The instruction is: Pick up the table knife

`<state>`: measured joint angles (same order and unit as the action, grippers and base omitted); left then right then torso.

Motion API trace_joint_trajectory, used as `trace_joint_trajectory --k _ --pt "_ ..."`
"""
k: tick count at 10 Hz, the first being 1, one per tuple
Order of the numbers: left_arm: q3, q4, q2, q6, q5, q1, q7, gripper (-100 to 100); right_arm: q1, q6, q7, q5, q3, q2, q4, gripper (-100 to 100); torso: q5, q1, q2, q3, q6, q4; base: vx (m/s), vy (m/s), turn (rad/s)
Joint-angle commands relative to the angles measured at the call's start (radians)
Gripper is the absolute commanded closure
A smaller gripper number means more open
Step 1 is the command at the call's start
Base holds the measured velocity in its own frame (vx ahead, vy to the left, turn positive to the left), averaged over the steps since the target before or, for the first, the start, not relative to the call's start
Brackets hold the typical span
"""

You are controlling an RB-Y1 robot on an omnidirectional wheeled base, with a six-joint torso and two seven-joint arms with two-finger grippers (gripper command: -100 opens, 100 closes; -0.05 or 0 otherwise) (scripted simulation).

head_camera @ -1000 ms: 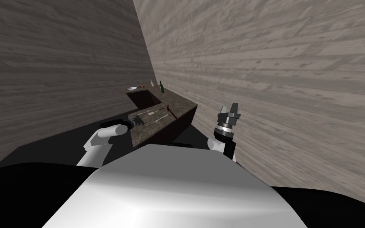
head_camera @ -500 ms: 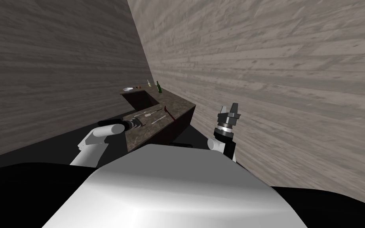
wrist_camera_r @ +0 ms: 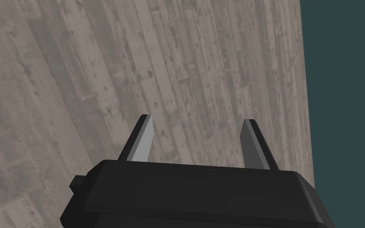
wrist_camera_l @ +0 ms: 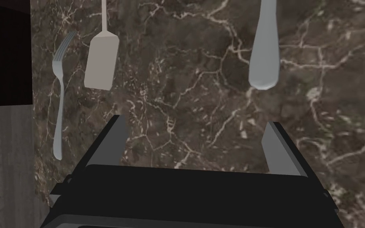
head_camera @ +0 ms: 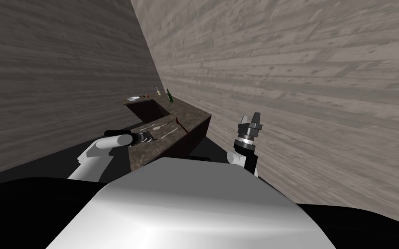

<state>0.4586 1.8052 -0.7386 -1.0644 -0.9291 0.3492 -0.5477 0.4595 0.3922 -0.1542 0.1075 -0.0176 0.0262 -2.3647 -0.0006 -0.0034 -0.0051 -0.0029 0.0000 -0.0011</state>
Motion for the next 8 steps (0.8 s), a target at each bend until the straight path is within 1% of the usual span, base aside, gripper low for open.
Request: trace_joint_trajectory --k 1,2,3,4,5,6,7,8 --pt "0.002 -0.012 -0.015 -0.050 -0.012 0.000 -0.015 -100 0.000 0.000 0.000 0.000 0.000 0.000 0.000 0 0.000 0.000 0.000 0.000 0.000 0.000 0.078 -0.023 -0.052" --pt "0.004 -0.030 -0.041 -0.077 -0.030 0.004 -0.040 -100 0.000 0.000 0.000 0.000 0.000 0.000 0.000 0 0.000 0.001 0.000 0.000 -0.001 0.000 0.084 -0.029 -0.113" --pt "0.004 -0.030 -0.041 -0.103 -0.030 0.004 -0.040 -100 0.000 0.000 0.000 0.000 0.000 0.000 0.000 0 0.000 0.001 0.000 0.000 0.000 0.000 0.046 -0.033 -0.034" --pt "0.004 -0.047 -0.066 -0.134 -0.046 0.010 -0.064 -100 0.000 0.000 0.000 0.000 0.000 0.000 0.000 0 0.000 0.001 0.001 0.000 0.000 0.000 0.070 -0.047 -0.119" --pt "0.004 -0.047 -0.066 -0.153 -0.046 0.010 -0.064 -100 0.000 0.000 0.000 0.000 0.000 0.000 0.000 0 0.000 0.000 0.000 0.000 0.000 0.000 0.072 -0.033 -0.054" --pt "0.003 -0.064 -0.089 -0.190 -0.060 0.015 -0.087 -100 0.000 0.000 0.000 0.000 0.000 0.000 0.000 0 0.000 0.000 0.000 0.000 -0.001 0.000 0.064 -0.047 -0.056" --pt "0.003 -0.064 -0.089 -0.200 -0.060 0.015 -0.087 -100 0.000 0.000 0.000 0.000 0.000 0.000 0.000 0 0.000 0.000 0.000 0.000 0.000 0.000 0.078 -0.037 -0.070" --pt "0.001 -0.080 -0.110 -0.237 -0.072 0.022 -0.109 -100 0.000 0.000 0.000 0.000 0.000 0.000 0.000 0 0.000 0.000 0.000 0.000 0.000 0.000 0.066 -0.047 -0.138"
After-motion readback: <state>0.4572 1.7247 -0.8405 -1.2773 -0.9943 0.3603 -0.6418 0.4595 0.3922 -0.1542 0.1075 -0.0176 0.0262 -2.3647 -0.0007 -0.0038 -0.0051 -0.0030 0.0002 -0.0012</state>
